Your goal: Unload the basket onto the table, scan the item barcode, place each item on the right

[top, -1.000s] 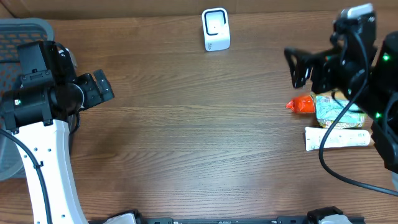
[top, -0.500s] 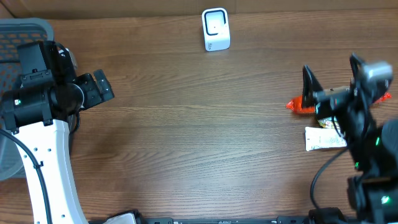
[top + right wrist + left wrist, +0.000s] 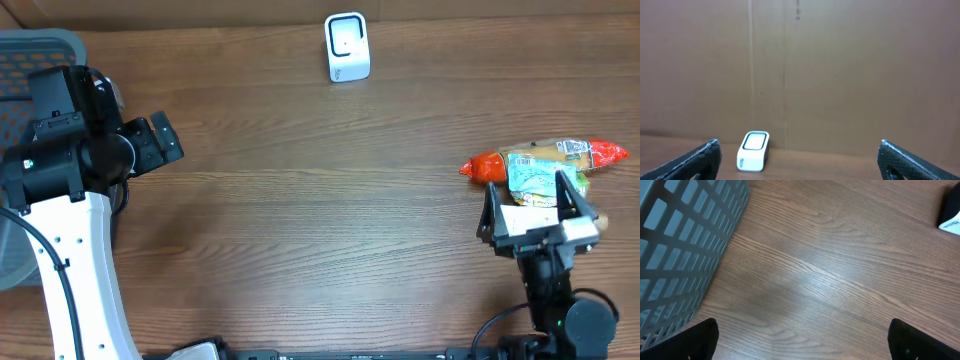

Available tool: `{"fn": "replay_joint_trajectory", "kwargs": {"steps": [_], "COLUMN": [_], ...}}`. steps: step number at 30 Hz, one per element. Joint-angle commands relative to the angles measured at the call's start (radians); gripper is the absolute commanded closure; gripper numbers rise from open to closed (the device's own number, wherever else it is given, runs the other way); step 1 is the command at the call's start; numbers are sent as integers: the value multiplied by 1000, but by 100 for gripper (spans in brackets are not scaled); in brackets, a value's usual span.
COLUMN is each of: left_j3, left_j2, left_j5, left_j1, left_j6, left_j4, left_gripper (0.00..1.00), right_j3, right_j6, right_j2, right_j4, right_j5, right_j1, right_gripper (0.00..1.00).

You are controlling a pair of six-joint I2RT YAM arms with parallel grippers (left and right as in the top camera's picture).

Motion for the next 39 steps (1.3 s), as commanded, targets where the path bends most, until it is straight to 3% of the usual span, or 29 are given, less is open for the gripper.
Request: {"fn": "replay_joint_trajectory", "kwargs": {"steps": [1, 5, 12, 24, 39], "left_j3": [16, 16, 16, 16, 16], "left_j2": [3, 3, 3, 3, 3], "left_j5": [4, 4, 4, 4, 4], "left_j1": [4, 4, 4, 4, 4], "left_j6": [19, 19, 19, 19, 19], "left_j4": [2, 2, 2, 2, 2], "left_gripper": [1, 0, 1, 0, 0], "right_j3": [-81, -149, -154, -154, -154], "right_j6": [-3, -3, 1, 1, 0], "right_j2": [-90, -122, -125, -164, -163], "right_j4": [60, 121, 54, -314, -309], "right_j5": [10, 10, 9, 10, 10], "right_j1": [-3, -3, 7, 7, 7], "right_gripper": [0, 0, 0, 0, 0]}}
